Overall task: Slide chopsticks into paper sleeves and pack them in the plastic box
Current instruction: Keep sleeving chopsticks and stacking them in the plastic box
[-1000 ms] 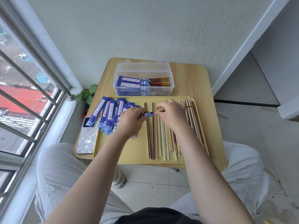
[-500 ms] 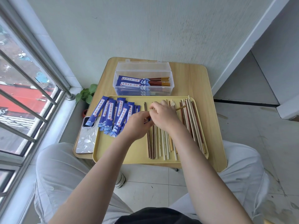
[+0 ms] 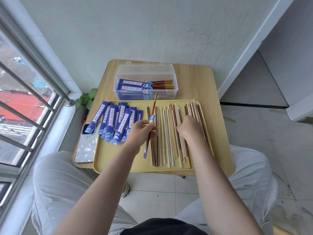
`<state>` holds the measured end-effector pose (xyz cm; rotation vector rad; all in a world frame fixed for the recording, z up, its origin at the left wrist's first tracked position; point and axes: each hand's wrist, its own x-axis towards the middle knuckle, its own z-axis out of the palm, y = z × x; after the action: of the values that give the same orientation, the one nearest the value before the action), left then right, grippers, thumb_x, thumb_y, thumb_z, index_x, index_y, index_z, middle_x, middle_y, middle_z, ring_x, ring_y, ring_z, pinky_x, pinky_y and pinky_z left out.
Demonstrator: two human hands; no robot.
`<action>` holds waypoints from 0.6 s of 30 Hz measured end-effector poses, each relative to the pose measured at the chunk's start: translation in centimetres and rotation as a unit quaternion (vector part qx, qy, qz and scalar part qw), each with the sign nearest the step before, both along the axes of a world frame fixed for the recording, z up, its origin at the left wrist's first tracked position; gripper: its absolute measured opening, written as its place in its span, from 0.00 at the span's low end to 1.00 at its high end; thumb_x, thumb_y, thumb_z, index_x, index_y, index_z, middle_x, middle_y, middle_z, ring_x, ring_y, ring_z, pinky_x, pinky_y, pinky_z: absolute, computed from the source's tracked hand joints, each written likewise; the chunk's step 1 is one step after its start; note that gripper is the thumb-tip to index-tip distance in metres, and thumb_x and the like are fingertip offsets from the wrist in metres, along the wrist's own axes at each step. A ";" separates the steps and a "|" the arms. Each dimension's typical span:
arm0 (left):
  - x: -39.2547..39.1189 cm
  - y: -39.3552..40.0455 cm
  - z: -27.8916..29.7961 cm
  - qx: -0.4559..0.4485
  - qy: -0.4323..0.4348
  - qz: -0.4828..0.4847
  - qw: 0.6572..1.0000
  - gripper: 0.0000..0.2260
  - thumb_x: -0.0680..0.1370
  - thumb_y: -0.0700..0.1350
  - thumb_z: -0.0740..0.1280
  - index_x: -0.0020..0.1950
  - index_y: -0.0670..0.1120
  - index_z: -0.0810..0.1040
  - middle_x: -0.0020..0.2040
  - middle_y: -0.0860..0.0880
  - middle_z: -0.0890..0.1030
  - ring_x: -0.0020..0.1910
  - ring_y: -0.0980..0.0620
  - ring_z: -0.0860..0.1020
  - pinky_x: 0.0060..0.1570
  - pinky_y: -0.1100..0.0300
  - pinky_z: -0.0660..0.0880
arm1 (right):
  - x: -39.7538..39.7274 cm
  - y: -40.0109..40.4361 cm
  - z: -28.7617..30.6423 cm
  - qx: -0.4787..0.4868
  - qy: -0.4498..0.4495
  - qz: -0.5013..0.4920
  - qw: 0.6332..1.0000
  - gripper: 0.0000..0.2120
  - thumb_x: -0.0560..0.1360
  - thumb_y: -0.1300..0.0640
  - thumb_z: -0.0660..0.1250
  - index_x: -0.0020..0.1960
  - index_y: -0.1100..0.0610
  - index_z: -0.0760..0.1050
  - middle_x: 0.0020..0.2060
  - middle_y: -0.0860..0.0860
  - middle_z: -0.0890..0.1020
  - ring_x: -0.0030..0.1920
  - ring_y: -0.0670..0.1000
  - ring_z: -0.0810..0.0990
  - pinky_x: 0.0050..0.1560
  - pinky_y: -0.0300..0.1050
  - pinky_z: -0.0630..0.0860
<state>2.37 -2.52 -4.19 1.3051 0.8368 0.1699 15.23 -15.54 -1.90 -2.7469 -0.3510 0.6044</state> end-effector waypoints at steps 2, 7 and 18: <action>0.2 -0.4 -0.3 -0.019 0.009 0.009 1.000 0.10 0.82 0.43 0.66 0.59 0.38 0.77 0.49 0.42 0.85 0.45 0.46 0.86 0.49 0.52 0.83 | -0.6 -0.4 -0.7 -0.013 0.008 0.001 1.000 0.20 0.80 0.57 0.65 0.70 0.61 0.69 0.56 0.56 0.80 0.44 0.55 0.77 0.31 0.42 0.67; 0.5 -1.4 -1.7 -0.029 0.033 0.027 0.999 0.11 0.81 0.44 0.68 0.59 0.39 0.77 0.48 0.43 0.86 0.48 0.46 0.86 0.51 0.52 0.83 | -1.4 -0.1 -2.4 0.008 -0.001 0.009 1.000 0.21 0.80 0.60 0.67 0.71 0.61 0.68 0.58 0.56 0.80 0.53 0.56 0.81 0.40 0.45 0.75; 0.9 -1.7 -2.4 0.008 0.053 0.029 0.998 0.09 0.81 0.45 0.68 0.57 0.42 0.76 0.47 0.42 0.86 0.48 0.46 0.85 0.52 0.53 0.82 | -1.3 -0.8 -2.0 0.172 0.026 0.013 0.985 0.06 0.80 0.56 0.66 0.45 0.56 0.73 0.33 0.49 0.74 0.28 0.47 0.70 0.28 0.40 0.65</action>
<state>3.30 -4.22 -6.60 1.3138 0.9666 0.1542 13.95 -16.36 -3.89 -2.3968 -0.4345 0.5614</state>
